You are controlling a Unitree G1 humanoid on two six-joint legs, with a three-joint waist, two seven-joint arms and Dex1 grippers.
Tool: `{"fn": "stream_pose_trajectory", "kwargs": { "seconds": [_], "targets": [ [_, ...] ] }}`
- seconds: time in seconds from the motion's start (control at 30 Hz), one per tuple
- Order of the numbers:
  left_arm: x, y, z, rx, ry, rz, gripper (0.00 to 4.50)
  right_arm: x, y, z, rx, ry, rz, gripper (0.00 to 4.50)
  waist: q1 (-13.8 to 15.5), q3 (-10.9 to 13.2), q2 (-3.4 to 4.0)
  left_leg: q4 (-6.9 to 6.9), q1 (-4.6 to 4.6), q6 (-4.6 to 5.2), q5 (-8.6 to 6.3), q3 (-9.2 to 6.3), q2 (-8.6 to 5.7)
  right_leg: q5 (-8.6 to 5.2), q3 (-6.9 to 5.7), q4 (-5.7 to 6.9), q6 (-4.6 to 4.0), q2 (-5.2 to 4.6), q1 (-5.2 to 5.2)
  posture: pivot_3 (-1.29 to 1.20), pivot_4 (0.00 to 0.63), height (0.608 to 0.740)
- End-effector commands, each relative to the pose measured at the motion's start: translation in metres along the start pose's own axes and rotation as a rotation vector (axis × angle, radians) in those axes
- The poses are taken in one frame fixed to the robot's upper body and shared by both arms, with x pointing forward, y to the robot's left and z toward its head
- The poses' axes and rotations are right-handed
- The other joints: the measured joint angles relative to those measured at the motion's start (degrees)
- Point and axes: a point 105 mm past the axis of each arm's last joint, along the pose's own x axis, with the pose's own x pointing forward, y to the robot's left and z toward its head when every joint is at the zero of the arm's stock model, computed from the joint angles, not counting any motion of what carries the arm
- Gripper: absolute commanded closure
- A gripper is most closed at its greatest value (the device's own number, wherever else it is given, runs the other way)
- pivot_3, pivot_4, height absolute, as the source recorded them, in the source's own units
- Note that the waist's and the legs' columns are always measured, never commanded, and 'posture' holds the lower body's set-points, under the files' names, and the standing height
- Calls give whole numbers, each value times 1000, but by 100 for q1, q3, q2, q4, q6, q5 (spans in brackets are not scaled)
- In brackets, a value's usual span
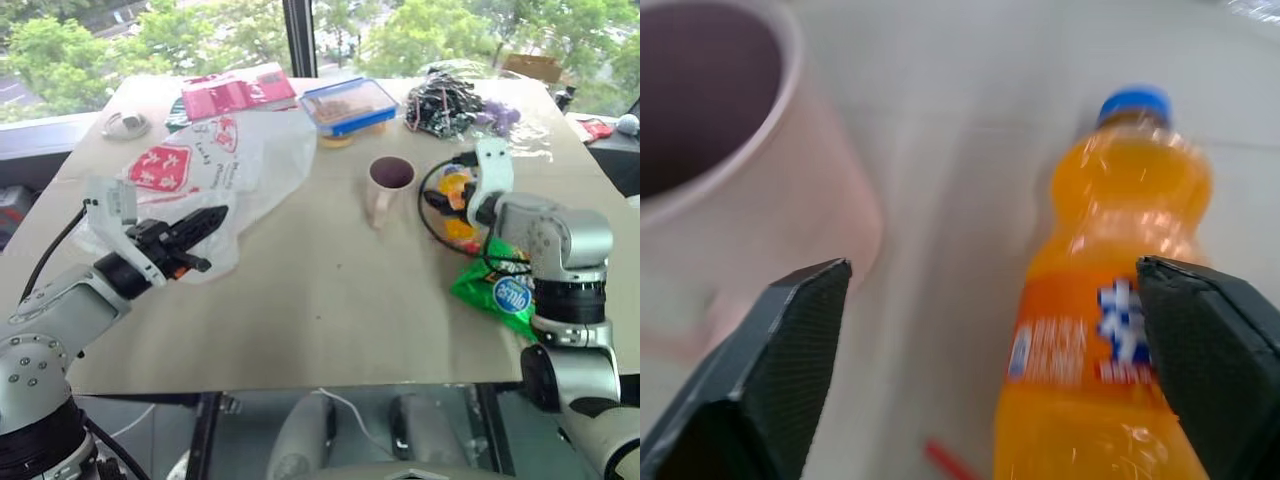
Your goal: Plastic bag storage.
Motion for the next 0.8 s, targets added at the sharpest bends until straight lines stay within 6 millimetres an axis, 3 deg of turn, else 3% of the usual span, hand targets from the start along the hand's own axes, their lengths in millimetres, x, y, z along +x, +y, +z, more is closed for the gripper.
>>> {"fn": "stream_pose_trajectory", "kwargs": {
  "seconds": [0.03,0.17,0.37,0.4,0.43,0.5,0.63,0.8],
  "targets": [
    [-2,-5,7,30,-29,-10,4500,7,-22,9,46,-3,-95,59,19,0,0,0,-6,0,0,-3,-3,2,-1,-3,4,-1,-2,0,150,740],
    [-6,-6,3,33,-26,0,4500,27,-34,-8,5,115,-134,59,-9,0,1,-7,-8,-1,0,2,-4,3,2,-9,5,-4,-5,0,150,740],
    [-6,-8,2,32,-27,9,4500,41,-42,-29,-57,203,-119,59,-99,-18,-26,-9,19,0,1,9,6,-7,9,-8,-19,0,12,0,150,740],
    [-6,-9,2,33,-28,9,4500,42,-43,-30,-60,207,-113,583,-108,-23,-32,-7,21,0,1,9,7,-5,8,-8,-22,1,15,0,150,740],
    [-5,-10,3,33,-29,9,4500,42,-43,-30,-66,214,-96,750,-122,-27,-38,-5,23,0,1,6,8,-5,6,-8,-22,1,19,0,150,740],
    [-4,-11,4,33,-29,10,4500,40,-42,-32,-94,228,-66,1641,-124,-33,-46,4,28,0,1,3,6,-4,3,-8,-22,-2,29,0,150,740],
    [-3,-12,4,31,-27,10,4500,33,-40,-29,-137,228,-30,1675,-102,-32,-46,7,18,0,0,-9,4,-5,-7,-9,-23,-4,26,0,150,740],
    [-2,-13,4,31,-21,1,4500,11,-38,-7,-106,149,35,1675,-21,-24,-34,-13,2,-2,0,-13,2,-4,-9,-10,-22,-6,7,0,150,740]
  ]
}}
